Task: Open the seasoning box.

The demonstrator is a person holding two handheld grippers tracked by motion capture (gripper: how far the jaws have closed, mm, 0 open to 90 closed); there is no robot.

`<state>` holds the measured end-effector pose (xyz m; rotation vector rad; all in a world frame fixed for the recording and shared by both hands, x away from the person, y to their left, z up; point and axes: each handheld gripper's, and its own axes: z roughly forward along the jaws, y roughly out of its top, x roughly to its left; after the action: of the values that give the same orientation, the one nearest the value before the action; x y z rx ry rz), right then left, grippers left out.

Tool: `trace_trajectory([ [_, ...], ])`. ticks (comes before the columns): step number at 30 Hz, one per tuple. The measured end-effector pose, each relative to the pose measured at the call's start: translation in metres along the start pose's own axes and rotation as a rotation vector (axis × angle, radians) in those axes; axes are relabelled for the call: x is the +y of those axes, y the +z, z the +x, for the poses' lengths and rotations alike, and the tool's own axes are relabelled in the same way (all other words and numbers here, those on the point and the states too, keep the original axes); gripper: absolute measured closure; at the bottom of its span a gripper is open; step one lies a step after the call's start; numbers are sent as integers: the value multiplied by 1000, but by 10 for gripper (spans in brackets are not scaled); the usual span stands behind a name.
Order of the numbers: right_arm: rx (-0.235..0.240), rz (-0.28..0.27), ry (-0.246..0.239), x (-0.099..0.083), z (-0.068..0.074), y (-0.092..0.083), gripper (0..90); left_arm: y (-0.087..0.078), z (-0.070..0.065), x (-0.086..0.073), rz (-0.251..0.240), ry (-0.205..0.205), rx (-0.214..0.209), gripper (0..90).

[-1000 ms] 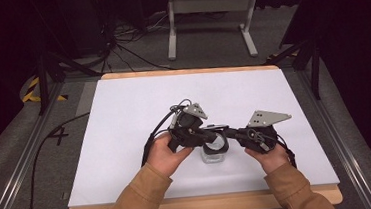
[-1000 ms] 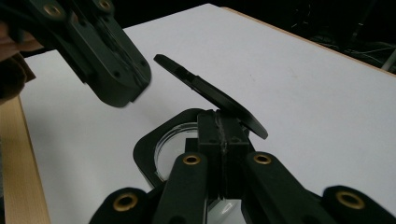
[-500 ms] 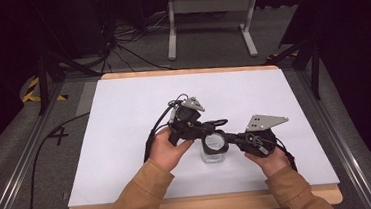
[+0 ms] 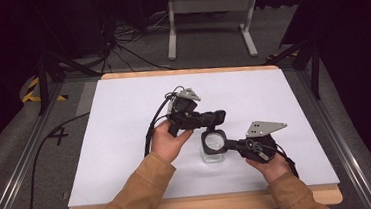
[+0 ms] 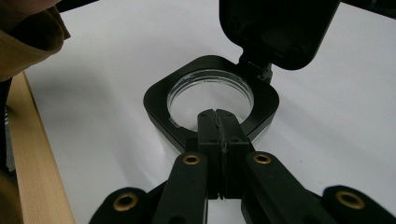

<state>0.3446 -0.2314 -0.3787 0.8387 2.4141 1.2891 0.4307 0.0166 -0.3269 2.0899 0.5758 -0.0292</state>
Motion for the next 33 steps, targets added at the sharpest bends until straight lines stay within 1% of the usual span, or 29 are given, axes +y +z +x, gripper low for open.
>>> trace_trajectory([
  [4,3,-10,6,-2,0,0,900,1,3,0,-4,-4,16,853],
  [5,1,-12,6,-2,0,0,900,1,4,0,-8,-4,23,857],
  [6,-3,-15,2,-2,0,0,900,1,5,0,-9,2,39,859],
  [7,-8,-15,-1,-2,1,0,900,1,5,-1,-7,-4,48,870],
  [8,-9,-16,-1,-3,1,0,900,2,7,-1,-16,-11,49,876],
  [9,-12,-21,-1,-3,2,0,900,1,9,-1,-8,-13,54,880],
  [11,-17,-31,-2,-5,2,0,900,1,14,-1,-12,-16,63,889],
  [12,-17,-31,-2,-5,2,0,900,1,14,-1,-12,-16,63,891],
  [13,-25,-35,-3,-5,3,0,900,2,16,-1,-17,-28,50,891],
  [14,-33,-38,-9,-5,4,0,900,2,18,-1,-28,-31,39,892],
  [15,-37,-39,-10,-6,5,0,900,2,19,-1,-28,-33,35,892],
  [18,-38,-41,-7,-6,6,0,900,4,19,0,-25,-21,45,893],
  [22,-41,-46,-5,-6,7,0,900,5,19,1,-30,-21,47,893],
  [27,-46,-50,-7,-6,10,1,900,6,21,2,-35,-19,36,893],
  [29,-48,-49,-10,-6,10,1,900,5,19,1,-35,-29,31,892],
  [30,-48,-46,-12,-6,10,1,900,5,18,2,-35,-24,28,884],
  [31,-48,-46,-12,-6,10,1,900,5,18,2,-35,-24,28,855],
  [32,-48,-44,-13,-6,10,1,900,3,17,2,-38,-24,25,855],
  [33,-50,-42,-18,-6,11,1,900,0,15,1,-38,-16,25,835],
])
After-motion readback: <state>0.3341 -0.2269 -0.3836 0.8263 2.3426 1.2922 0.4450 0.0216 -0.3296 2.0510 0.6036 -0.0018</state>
